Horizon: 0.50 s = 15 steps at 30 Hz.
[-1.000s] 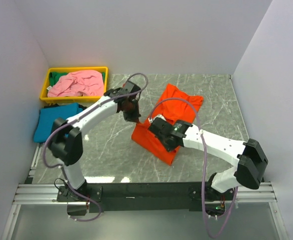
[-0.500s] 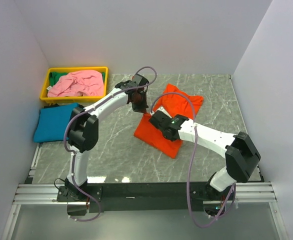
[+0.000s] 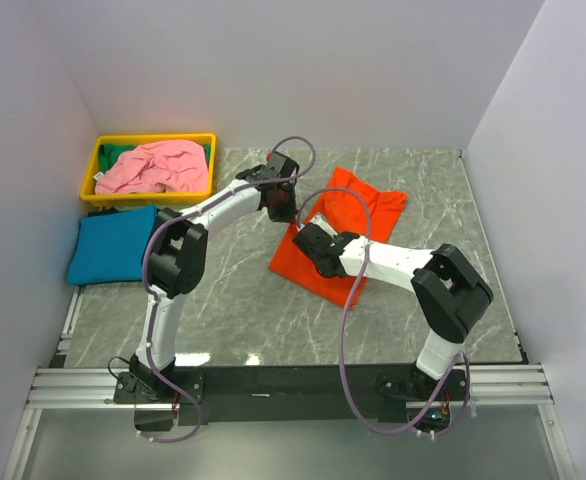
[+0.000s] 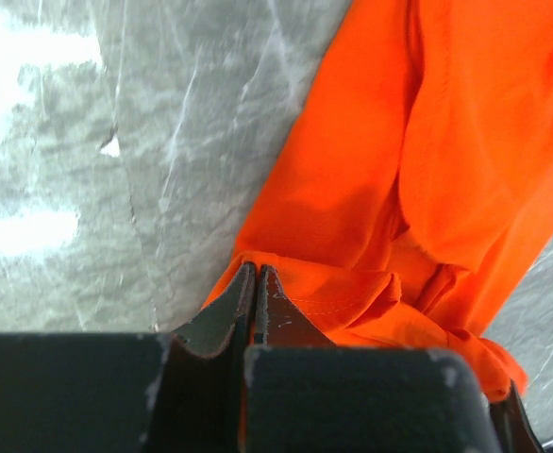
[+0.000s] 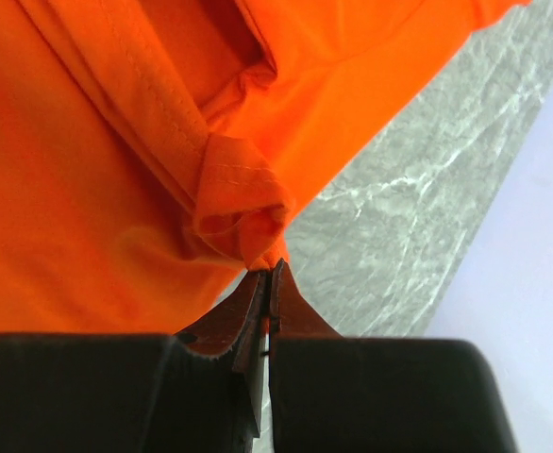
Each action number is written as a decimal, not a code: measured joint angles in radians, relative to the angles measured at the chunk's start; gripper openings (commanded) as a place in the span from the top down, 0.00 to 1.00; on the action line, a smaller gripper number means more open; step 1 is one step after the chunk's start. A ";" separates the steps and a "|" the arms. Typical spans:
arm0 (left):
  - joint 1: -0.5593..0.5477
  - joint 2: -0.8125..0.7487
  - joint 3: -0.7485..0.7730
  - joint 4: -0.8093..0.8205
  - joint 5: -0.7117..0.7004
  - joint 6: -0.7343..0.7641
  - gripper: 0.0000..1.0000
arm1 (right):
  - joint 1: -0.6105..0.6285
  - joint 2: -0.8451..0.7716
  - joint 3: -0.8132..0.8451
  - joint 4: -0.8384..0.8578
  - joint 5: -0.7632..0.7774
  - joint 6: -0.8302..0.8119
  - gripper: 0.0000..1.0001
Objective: Fold and stack the t-shirts
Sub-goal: Fold the tshirt
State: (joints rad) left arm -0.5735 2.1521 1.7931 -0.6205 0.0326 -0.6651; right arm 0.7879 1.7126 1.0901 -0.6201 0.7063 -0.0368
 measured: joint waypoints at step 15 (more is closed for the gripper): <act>0.004 -0.002 -0.064 0.135 -0.003 0.000 0.99 | -0.045 0.005 -0.040 0.093 0.035 -0.011 0.99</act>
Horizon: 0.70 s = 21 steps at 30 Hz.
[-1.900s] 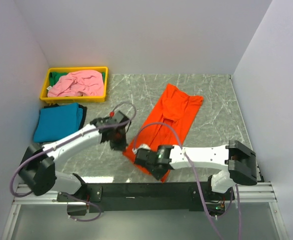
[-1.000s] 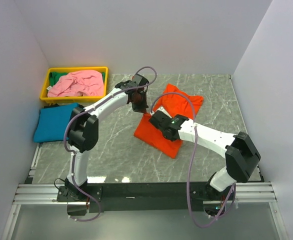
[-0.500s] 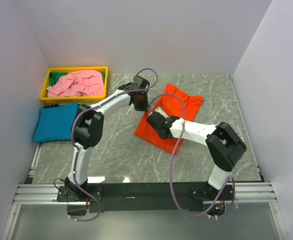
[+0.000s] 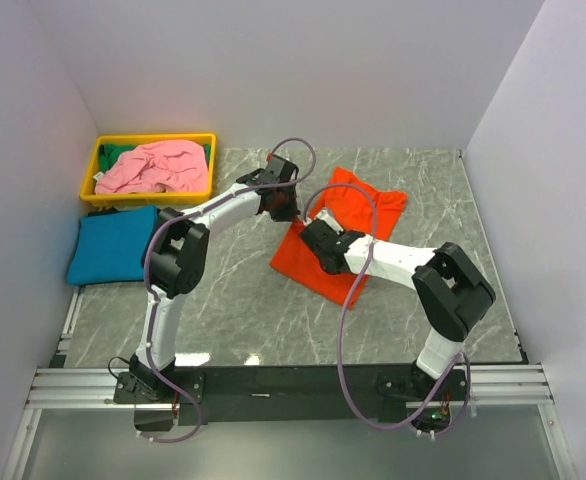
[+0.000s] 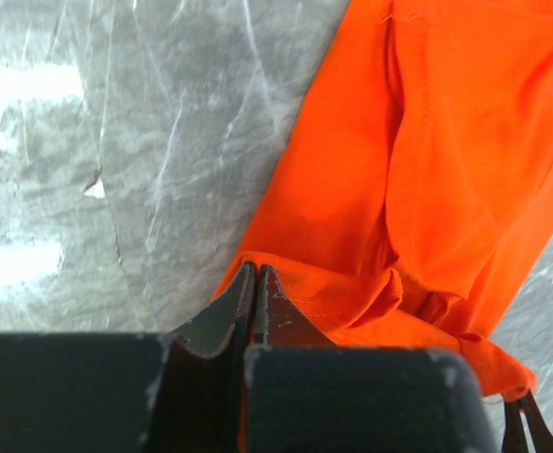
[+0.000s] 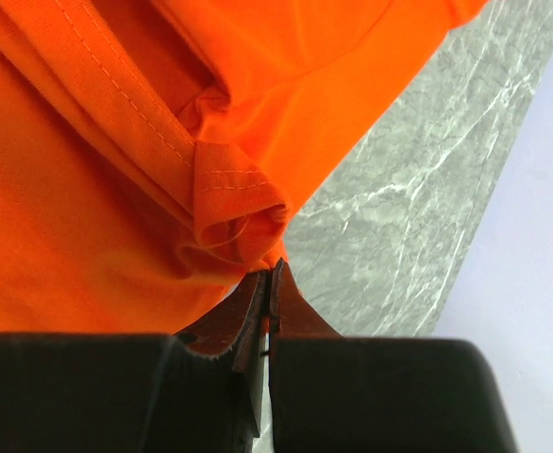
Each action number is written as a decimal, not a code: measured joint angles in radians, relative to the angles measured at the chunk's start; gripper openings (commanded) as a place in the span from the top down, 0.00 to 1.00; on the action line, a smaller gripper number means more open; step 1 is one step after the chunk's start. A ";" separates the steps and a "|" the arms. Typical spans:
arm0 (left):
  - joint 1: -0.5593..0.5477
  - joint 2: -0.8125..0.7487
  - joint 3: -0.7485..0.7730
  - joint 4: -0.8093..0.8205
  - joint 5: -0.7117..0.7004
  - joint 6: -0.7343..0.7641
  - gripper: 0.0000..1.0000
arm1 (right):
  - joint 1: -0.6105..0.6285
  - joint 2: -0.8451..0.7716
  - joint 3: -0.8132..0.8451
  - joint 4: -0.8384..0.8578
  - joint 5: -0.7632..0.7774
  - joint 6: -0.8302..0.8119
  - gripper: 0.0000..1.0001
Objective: Fold and stack the t-shirts
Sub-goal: Fold the tshirt
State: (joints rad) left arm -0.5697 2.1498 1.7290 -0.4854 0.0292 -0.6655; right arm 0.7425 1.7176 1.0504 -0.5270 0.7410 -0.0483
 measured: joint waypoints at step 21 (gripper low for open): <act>0.000 0.000 -0.053 0.164 -0.029 -0.002 0.52 | -0.076 0.002 -0.040 0.114 -0.018 -0.028 0.55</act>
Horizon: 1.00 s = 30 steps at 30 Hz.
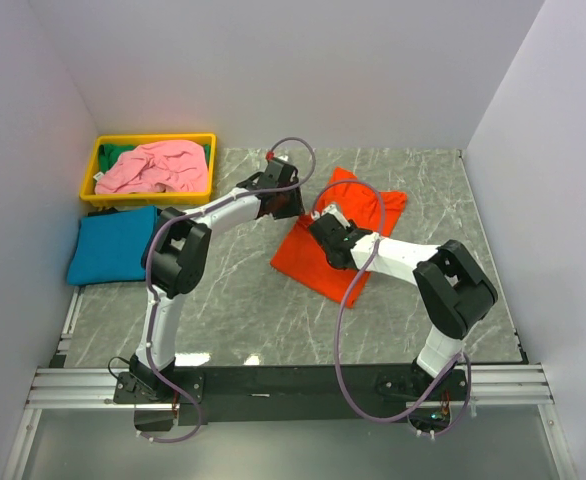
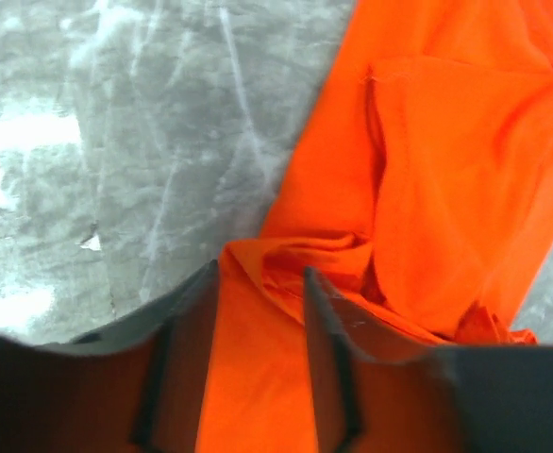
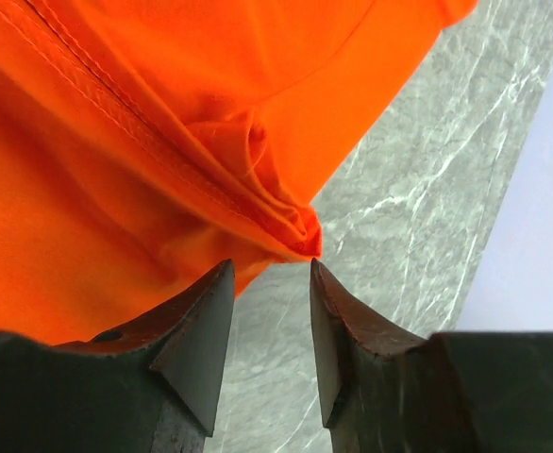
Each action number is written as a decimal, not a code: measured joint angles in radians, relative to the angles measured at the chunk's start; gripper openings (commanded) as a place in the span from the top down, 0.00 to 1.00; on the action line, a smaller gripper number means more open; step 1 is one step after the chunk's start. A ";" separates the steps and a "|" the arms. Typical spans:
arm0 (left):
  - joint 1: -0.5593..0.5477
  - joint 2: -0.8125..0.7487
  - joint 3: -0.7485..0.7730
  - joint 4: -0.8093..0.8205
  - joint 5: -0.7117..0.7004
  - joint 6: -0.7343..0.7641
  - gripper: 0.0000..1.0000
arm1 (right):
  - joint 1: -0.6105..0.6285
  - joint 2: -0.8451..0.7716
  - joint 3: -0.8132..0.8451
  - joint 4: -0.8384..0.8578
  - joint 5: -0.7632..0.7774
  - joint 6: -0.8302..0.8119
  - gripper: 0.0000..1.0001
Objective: Fold and stack the t-shirts
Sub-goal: Fold the tshirt
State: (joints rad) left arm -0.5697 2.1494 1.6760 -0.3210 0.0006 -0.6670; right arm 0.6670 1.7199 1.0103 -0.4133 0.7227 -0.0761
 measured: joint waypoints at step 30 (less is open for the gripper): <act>-0.141 -0.253 -0.456 0.003 -0.094 -0.106 0.92 | -0.142 0.018 0.049 0.140 -0.536 0.050 0.99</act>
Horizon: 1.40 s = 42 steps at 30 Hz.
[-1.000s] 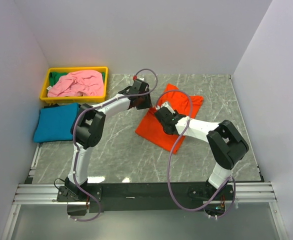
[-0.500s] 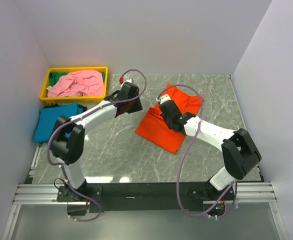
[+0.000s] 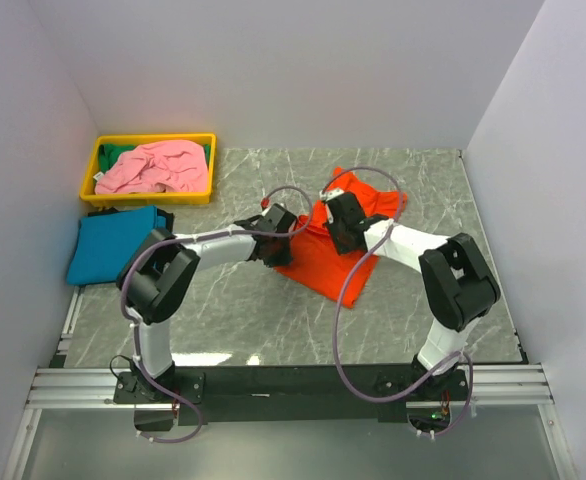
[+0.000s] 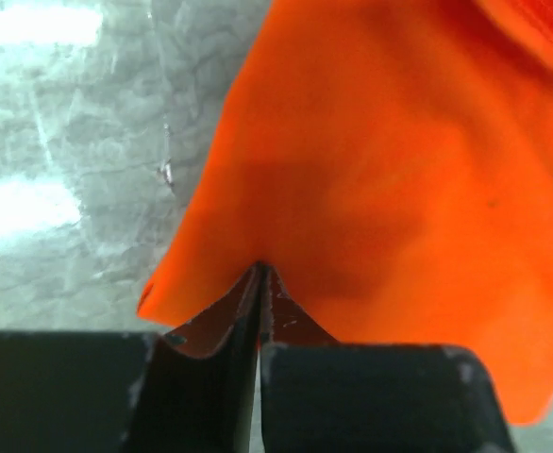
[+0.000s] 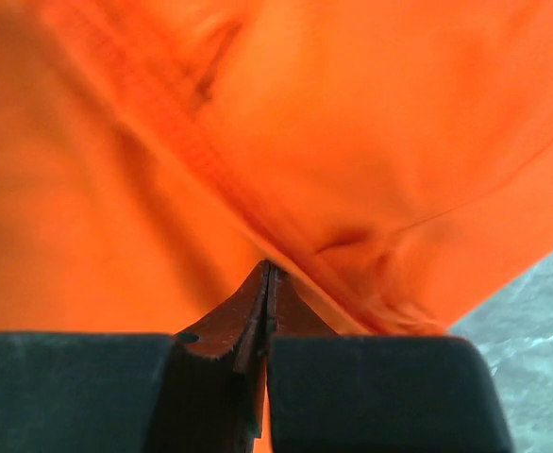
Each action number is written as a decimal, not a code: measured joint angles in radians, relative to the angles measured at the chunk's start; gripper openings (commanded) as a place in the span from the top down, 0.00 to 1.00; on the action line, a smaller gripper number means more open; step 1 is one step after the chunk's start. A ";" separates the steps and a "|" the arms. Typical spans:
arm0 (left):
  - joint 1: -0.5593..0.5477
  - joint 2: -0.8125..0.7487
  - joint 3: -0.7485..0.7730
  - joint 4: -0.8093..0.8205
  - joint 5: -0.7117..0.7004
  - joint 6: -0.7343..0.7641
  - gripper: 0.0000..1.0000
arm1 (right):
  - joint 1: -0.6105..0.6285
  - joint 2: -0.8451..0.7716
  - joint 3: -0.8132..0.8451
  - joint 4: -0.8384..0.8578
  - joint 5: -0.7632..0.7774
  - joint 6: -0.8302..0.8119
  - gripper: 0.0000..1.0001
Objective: Fold and stack the t-shirts
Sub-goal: Fold the tshirt
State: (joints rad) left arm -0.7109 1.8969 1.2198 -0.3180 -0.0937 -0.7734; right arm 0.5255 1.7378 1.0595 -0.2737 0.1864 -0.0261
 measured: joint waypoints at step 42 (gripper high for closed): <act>-0.055 -0.279 -0.380 0.050 0.101 -0.239 0.88 | -0.163 0.348 0.024 0.584 -0.935 0.725 0.90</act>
State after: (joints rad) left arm -0.7654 1.6176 0.8398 -0.2680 0.0078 -1.0126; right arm 0.3626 2.0857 1.0832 0.3099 -0.7490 0.6991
